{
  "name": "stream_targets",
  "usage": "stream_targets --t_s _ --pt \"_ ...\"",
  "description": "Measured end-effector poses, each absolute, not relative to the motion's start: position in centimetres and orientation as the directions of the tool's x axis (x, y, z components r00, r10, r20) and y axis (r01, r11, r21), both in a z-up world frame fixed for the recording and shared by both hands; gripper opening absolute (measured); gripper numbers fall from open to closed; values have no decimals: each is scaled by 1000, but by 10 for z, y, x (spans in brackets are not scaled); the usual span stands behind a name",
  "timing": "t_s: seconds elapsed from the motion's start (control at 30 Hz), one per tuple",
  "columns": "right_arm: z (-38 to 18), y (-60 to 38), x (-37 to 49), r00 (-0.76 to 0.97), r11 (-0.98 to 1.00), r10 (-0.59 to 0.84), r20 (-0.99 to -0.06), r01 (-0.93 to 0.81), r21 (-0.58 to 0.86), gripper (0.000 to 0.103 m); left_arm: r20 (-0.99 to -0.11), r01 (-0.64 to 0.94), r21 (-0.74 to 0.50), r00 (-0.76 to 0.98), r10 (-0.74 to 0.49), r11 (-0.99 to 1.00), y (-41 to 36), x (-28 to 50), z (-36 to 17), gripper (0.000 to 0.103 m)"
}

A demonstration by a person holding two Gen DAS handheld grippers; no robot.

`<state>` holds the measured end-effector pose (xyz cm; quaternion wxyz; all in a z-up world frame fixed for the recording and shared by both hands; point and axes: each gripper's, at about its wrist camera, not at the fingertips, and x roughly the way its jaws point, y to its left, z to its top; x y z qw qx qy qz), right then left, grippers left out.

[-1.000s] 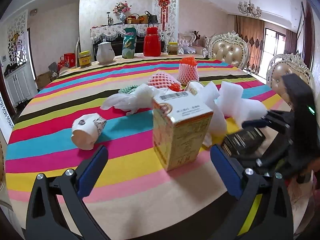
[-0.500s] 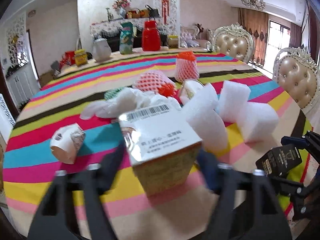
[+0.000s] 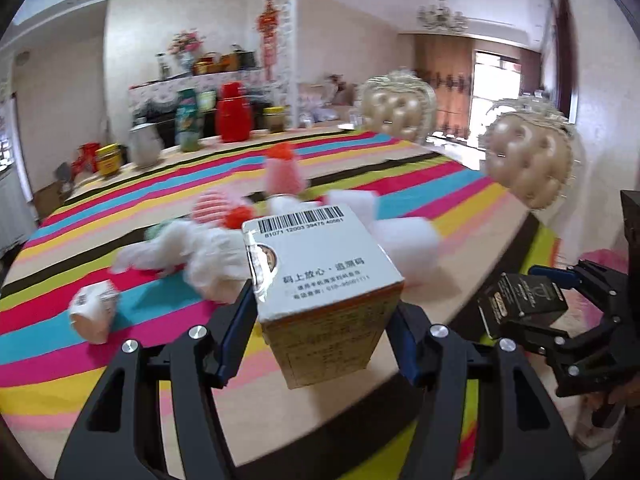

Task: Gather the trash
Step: 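Carry both boxes to the pink bin and open both tools to drop them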

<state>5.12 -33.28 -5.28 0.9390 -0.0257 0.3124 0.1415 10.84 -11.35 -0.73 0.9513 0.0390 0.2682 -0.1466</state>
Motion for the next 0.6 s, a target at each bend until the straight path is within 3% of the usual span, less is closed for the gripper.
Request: stream_targets --t_s 0.3,0.6 --pt "-38 -415 -14 845 1000 -30 -534 24 -18 86 -506 549 -64 702 -501 833 -210 98 1 59" --pt "-43 -510 -75 807 950 -280 -519 311 -29 86 -475 748 -93 547 -689 657 -327 81 9 59"
